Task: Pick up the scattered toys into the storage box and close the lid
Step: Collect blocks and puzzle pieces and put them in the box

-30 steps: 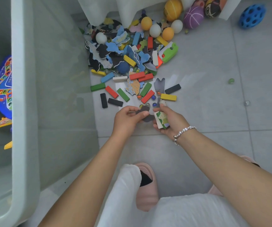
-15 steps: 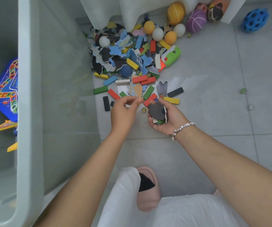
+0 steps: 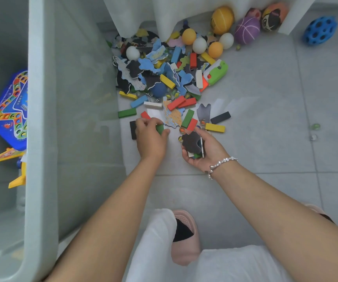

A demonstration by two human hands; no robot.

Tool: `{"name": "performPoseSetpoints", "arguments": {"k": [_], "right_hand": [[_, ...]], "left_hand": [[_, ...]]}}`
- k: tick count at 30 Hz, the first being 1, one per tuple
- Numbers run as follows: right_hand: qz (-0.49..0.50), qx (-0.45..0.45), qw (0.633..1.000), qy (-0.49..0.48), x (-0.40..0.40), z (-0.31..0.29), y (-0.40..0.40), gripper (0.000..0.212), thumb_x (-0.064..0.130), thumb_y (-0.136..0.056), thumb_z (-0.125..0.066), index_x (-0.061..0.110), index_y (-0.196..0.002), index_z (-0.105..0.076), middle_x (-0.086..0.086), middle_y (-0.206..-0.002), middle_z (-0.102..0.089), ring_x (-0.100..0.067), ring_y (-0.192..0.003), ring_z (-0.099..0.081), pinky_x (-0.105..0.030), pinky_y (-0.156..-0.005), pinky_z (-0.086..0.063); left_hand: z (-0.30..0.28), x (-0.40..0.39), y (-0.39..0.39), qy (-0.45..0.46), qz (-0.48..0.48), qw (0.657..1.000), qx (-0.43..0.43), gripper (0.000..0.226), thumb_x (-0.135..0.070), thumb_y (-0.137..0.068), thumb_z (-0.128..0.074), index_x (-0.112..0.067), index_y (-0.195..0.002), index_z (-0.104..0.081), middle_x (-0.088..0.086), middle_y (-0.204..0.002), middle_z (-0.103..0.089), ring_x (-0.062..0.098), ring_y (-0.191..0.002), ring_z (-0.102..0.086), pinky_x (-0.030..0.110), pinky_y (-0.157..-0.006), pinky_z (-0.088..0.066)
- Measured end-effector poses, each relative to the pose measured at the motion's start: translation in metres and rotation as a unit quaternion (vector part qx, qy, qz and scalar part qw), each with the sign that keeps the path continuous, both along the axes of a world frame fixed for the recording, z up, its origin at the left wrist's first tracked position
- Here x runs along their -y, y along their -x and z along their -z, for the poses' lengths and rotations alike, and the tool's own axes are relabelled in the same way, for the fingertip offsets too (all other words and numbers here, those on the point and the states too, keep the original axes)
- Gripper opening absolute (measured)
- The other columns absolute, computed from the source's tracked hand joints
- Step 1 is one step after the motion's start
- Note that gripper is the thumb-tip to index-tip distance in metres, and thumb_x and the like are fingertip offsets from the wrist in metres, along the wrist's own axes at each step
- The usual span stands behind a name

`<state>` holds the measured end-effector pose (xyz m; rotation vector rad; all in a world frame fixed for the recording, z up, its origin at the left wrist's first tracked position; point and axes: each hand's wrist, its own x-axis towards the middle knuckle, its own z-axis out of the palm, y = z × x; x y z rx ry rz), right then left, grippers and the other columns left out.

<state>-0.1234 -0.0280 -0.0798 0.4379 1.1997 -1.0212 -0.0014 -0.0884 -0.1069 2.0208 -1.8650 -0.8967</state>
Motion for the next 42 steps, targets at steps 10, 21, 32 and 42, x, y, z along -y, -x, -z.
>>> {"name": "performPoseSetpoints", "arguments": {"k": [10, 21, 32, 42], "right_hand": [[-0.031, -0.021, 0.999, 0.033, 0.003, 0.0, -0.001, 0.023, 0.033, -0.089, -0.056, 0.014, -0.078, -0.064, -0.007, -0.078, -0.06, -0.019, -0.067, -0.056, -0.023, -0.053, -0.052], [-0.049, -0.017, 0.987, 0.154, 0.024, -0.082, -0.018, 0.033, 0.041, -0.092, -0.049, 0.013, -0.1, -0.065, -0.014, -0.11, -0.065, -0.034, -0.111, -0.06, -0.046, -0.102, -0.042], [-0.148, -0.075, 0.944, 0.285, 0.054, -0.256, -0.103, 0.029, 0.039, -0.09, -0.053, 0.013, -0.086, -0.065, -0.01, -0.084, -0.066, -0.024, -0.075, -0.063, -0.034, -0.073, -0.052], [-0.311, -0.085, 0.927, 0.19, 0.084, -0.232, -0.221, 0.041, 0.044, -0.092, -0.045, 0.009, -0.11, -0.057, -0.014, -0.107, -0.067, -0.03, -0.097, -0.065, -0.048, -0.09, -0.05]], "left_hand": [[-0.04, -0.017, 0.0, -0.086, -0.135, 0.961, -0.227, 0.019, -0.012, -0.08, -0.071, -0.018, -0.098, -0.066, -0.003, -0.096, -0.065, 0.005, -0.08, -0.055, 0.011, -0.069, -0.047], [-0.13, -0.041, 0.017, 0.034, -0.078, 0.958, -0.273, 0.027, -0.015, -0.087, -0.064, -0.026, -0.112, -0.067, -0.015, -0.099, -0.049, 0.003, -0.085, -0.057, 0.007, -0.078, -0.043], [-0.281, -0.032, -0.06, 0.153, -0.172, 0.893, -0.386, 0.028, -0.021, -0.09, -0.06, -0.027, -0.117, -0.064, 0.0, -0.116, -0.061, -0.005, -0.091, -0.062, 0.01, -0.078, -0.049], [-0.268, -0.014, -0.181, -0.011, -0.258, 0.917, -0.304, 0.033, -0.036, -0.096, -0.047, -0.022, -0.123, -0.061, -0.008, -0.117, -0.062, 0.008, -0.107, -0.058, 0.024, -0.088, -0.044]]}}
